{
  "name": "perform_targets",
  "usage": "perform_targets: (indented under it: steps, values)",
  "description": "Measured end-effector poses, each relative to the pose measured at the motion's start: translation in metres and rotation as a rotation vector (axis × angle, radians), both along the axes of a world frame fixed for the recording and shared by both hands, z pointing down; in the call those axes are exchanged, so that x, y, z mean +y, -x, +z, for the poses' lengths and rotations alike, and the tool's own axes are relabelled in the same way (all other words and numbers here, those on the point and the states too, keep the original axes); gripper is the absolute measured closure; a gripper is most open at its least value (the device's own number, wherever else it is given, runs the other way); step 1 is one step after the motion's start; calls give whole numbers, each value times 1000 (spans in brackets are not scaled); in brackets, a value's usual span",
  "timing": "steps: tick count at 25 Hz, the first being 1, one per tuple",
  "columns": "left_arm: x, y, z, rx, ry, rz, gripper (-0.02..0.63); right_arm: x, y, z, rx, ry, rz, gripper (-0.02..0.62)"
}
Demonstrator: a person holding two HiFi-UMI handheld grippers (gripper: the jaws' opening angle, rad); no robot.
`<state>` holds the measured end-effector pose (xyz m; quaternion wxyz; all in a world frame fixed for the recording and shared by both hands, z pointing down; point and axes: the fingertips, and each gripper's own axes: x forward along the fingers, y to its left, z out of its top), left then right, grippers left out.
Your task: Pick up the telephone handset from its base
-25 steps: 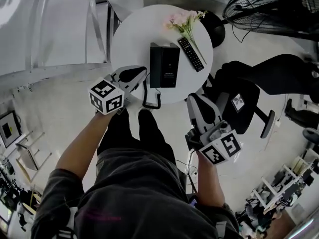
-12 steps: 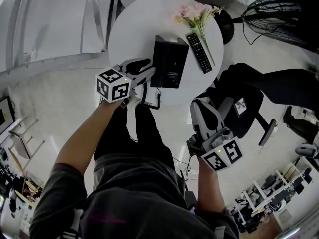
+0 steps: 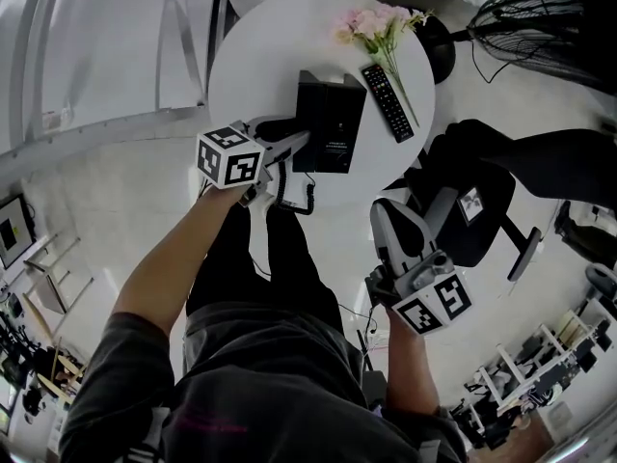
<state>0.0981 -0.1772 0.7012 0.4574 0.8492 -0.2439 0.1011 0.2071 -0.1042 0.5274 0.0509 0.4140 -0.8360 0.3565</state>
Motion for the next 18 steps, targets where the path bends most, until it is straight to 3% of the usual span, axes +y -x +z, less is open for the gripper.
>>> perform_targets:
  steps: [5,10,18]
  values:
    - [0,1,-4,61,47,-2,511,6,2,1,-3,10,13,577]
    - [1,2,-10,113,39,-27,526,11,4,2,-5,16,27,577]
    - [4,0,-33,170,5,15,528,9,8,-4,1,-7,51,577]
